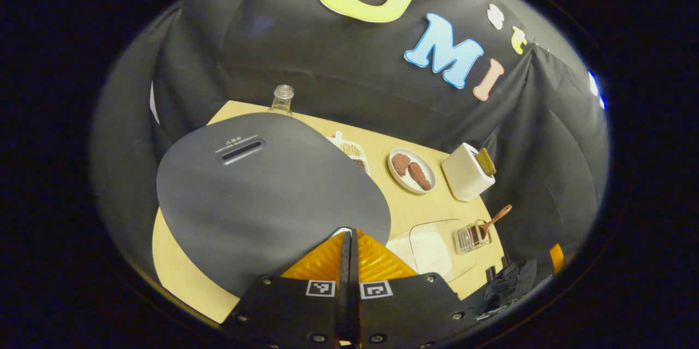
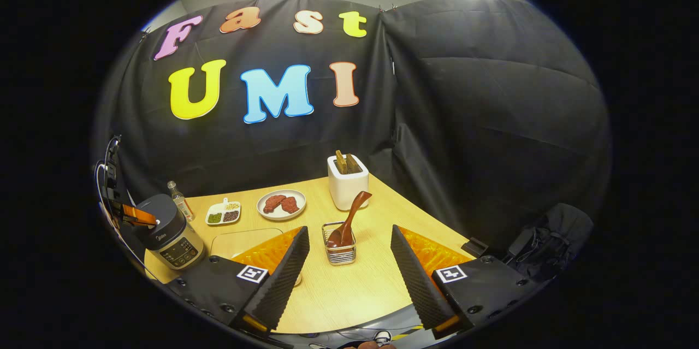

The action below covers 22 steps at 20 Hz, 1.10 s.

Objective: Close the left gripper, press the button to open the rice cooker; take a wooden spoon from the chopstick holder with the right hand, scoop a spoonful of rice and pour it into the rice cooker, then put the wooden spoon back into the chopstick holder.

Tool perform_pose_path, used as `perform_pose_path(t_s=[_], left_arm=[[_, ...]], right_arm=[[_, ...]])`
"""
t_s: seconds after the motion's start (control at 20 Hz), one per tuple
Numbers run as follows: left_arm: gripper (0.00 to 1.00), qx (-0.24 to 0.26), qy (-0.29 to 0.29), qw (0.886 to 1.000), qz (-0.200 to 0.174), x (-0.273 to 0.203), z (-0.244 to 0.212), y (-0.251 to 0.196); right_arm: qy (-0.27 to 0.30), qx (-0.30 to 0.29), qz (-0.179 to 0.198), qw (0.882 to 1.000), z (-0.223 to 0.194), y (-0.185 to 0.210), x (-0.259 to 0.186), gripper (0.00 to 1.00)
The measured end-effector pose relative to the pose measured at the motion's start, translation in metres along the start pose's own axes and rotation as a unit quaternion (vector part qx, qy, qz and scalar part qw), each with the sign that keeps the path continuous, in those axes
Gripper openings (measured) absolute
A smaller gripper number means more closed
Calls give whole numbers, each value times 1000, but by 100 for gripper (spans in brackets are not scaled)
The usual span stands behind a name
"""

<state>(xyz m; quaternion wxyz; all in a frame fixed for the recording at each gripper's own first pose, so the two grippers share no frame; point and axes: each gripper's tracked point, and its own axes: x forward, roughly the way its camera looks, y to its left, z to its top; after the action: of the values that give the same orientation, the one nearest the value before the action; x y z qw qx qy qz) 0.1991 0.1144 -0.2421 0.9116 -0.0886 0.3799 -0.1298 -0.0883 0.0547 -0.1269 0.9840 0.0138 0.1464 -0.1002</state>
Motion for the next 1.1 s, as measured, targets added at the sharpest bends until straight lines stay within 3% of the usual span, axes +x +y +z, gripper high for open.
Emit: perform_pose_path(t_s=[0.25,0.45,0.55,0.65,0.7,0.8,0.9,1.1], left_arm=[[2,44,-21,999,23,-7,9,-4],[2,114,-92,988,55,-33,44,-15],[2,169,-160,968,91,-65,81,-20],[2,224,-224,937,149,-109,115,-18],[2,229,-253,927,152,-134,127,-27],[0,198,-291,929,111,-169,130,-55],[2,168,-324,926,94,-192,128,-63],[0,200,-338,915,90,-209,98,-78]], right_arm=[[3,8,-17,1000,3,-13,-6,96],[2,9,-21,1000,8,-15,-9,96],[-2,6,-21,1000,13,-14,-8,96],[-6,5,-19,1000,20,-13,-5,96],[-10,5,-17,1000,25,-11,-3,96],[-20,5,-12,1000,35,-10,5,96],[-23,6,-4,1000,42,-8,15,96],[-20,15,14,1000,49,-7,47,96]])
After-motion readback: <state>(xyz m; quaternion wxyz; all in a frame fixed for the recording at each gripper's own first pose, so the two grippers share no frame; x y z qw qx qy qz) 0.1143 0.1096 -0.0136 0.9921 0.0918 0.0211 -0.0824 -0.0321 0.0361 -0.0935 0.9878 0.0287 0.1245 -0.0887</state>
